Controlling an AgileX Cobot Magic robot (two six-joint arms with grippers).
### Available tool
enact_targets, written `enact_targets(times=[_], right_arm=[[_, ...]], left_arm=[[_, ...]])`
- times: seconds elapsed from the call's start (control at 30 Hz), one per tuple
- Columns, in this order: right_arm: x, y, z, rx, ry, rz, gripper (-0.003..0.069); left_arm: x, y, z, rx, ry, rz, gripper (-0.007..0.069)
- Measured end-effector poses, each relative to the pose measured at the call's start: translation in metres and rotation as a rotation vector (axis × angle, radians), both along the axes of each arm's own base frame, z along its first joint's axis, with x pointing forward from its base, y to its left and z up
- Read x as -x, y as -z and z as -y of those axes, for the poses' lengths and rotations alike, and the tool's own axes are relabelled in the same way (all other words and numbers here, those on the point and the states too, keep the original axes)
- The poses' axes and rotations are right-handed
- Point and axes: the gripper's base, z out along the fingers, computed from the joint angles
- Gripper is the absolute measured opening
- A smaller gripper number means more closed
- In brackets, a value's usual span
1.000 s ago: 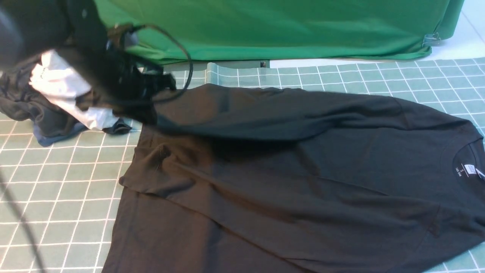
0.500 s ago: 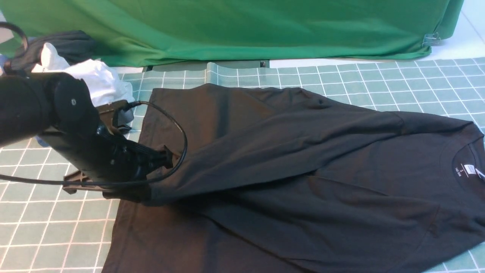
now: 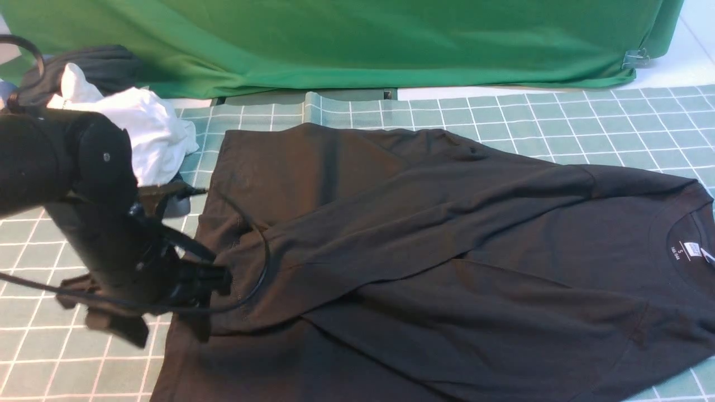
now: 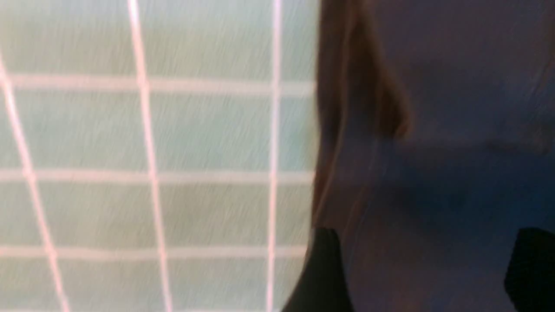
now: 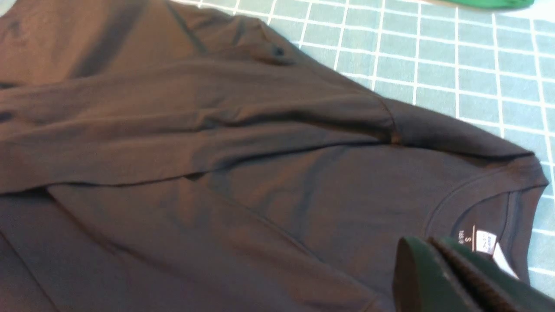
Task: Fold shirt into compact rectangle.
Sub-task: 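Fold the left side of the dark shirt inward over its body with the left gripper, then grasp the near edge of the shirt at its hem and shoulder corners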
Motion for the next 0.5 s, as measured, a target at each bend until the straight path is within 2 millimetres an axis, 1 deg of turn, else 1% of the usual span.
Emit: enact_targets(times=[0.03,0.07,0.1,0.13,0.17,0.2,0.23,0.27,0.4,0.5], right_arm=[[-0.001,0.001,0.0,0.0,-0.001,-0.008,0.002],[-0.002,0.001,0.0,0.0,-0.001,-0.01,0.002],[-0.002,0.002,-0.001,-0.001,-0.001,-0.015,0.002],[-0.002,0.002,-0.001,-0.001,-0.001,-0.015,0.002],[-0.003,0.002,-0.001,-0.001,-0.001,-0.016,0.002],[-0.003,0.002,-0.001,-0.001,-0.001,-0.016,0.002],[-0.003,0.002,-0.001,-0.002,-0.001,-0.016,0.002],[-0.003,0.002,-0.001,-0.003,-0.001,-0.016,0.002],[-0.003,0.002,-0.001,-0.004,-0.001,-0.016,0.002],[-0.003,0.002,-0.001,-0.005,-0.001,-0.016,0.002]], left_arm=[[0.011,-0.001,0.0,-0.002,0.007,-0.014,0.051],[0.012,-0.001,0.0,-0.002,0.008,-0.015,0.051],[0.027,-0.001,0.003,-0.005,0.014,-0.022,0.0499],[0.029,-0.001,0.003,-0.006,0.015,-0.023,0.0499],[0.042,0.0,0.008,-0.011,0.022,-0.032,0.0484],[0.046,0.001,0.009,-0.013,0.026,-0.035,0.0482],[0.054,0.002,0.013,-0.016,0.043,-0.034,0.0476],[0.07,0.009,0.019,-0.027,0.079,-0.045,0.0471],[0.086,0.021,0.032,-0.059,0.15,-0.05,0.0474],[0.089,0.027,0.033,-0.114,0.119,-0.063,0.0487]])
